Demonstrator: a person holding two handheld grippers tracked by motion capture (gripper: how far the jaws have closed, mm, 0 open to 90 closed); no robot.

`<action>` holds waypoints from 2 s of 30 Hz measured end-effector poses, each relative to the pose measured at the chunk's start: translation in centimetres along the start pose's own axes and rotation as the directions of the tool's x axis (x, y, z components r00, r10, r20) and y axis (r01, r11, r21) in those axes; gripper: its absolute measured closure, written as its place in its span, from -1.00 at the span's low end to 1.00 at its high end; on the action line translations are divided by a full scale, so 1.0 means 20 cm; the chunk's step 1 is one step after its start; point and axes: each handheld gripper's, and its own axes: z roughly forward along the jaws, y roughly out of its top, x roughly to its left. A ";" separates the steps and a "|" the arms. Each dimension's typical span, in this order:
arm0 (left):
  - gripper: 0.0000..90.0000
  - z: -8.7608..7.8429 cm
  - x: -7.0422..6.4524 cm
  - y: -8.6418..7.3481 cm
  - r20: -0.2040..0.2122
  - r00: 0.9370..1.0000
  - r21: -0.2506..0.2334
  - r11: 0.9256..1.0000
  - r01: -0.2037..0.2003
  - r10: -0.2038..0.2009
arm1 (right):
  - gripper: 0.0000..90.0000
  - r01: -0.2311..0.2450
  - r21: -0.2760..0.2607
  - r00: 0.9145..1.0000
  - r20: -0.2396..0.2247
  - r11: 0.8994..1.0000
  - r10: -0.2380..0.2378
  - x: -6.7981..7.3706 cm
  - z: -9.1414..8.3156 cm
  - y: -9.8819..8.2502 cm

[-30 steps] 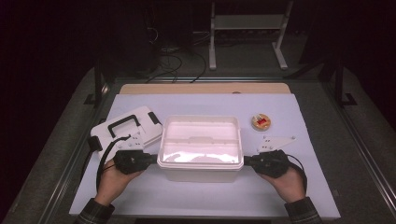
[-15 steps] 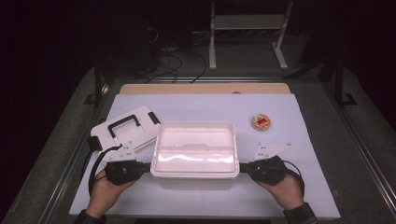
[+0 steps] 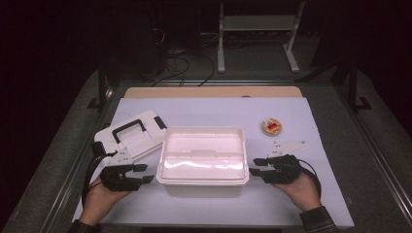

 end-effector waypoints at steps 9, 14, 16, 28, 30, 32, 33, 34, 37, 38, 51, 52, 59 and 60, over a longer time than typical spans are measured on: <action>-0.58 0.03 0.05 -0.12 -0.095 0.995 0.054 0.998 0.031 -0.026 | 0.07 -0.022 -0.038 0.999 0.041 0.999 0.024 -0.07 -0.09 0.05; -0.81 0.06 0.04 -0.18 -0.112 0.993 0.083 0.996 0.034 -0.024 | -0.06 -0.013 -0.059 0.999 0.035 0.998 0.015 -0.11 -0.13 0.11; -0.89 0.06 0.04 -0.18 -0.114 0.993 0.095 0.995 0.030 -0.020 | -0.07 -0.009 -0.065 1.000 0.027 0.998 0.011 -0.12 -0.14 0.14; -1.00 0.08 0.05 -0.26 -0.091 0.995 0.029 0.999 0.031 -0.028 | -0.08 0.057 -0.089 0.998 -0.006 0.994 -0.057 -0.12 -0.16 0.30; -1.00 0.08 0.05 -0.26 -0.089 0.996 0.030 0.999 0.031 -0.028 | -0.07 0.069 -0.081 0.997 -0.017 0.994 -0.071 -0.11 -0.15 0.34; -1.00 0.08 0.05 -0.26 -0.090 0.996 0.029 0.999 0.031 -0.028 | -0.04 0.086 -0.072 0.996 -0.034 0.994 -0.088 -0.10 -0.13 0.38; -1.00 0.08 0.05 -0.26 -0.090 0.996 0.029 0.999 0.032 -0.030 | -0.03 0.092 -0.069 0.995 -0.040 0.993 -0.095 -0.10 -0.13 0.38; -1.00 0.08 0.05 -0.26 -0.090 0.996 0.029 0.999 0.033 -0.030 | -0.03 0.104 -0.062 0.993 -0.053 0.993 -0.107 -0.09 -0.13 0.40; -1.00 0.08 0.05 -0.26 -0.090 0.995 0.029 0.999 0.034 -0.031 | 0.00 0.129 -0.052 0.989 -0.070 0.990 -0.132 -0.08 -0.11 0.45; -1.00 0.08 0.05 -0.26 -0.091 0.995 0.031 0.999 0.032 -0.029 | 0.02 0.138 -0.048 0.987 -0.075 0.989 -0.142 -0.07 -0.10 0.47; -1.00 0.08 0.05 -0.26 -0.088 0.996 0.026 0.999 0.033 -0.031 | 0.30 0.258 0.006 0.961 -0.109 0.966 -0.256 0.03 0.00 0.65; -1.00 0.08 0.05 -0.26 -0.088 0.996 0.026 0.999 0.033 -0.030 | 0.31 0.259 0.017 0.960 -0.111 0.966 -0.255 0.04 0.01 0.66; -1.00 0.08 0.05 -0.26 -0.088 0.996 0.027 0.999 0.034 -0.032 | 0.45 0.312 0.064 0.940 -0.167 0.948 -0.298 0.09 0.11 0.74; -1.00 0.08 0.05 -0.26 -0.087 0.996 0.027 0.999 0.034 -0.032 | 0.46 0.319 0.072 0.936 -0.182 0.945 -0.302 0.10 0.13 0.75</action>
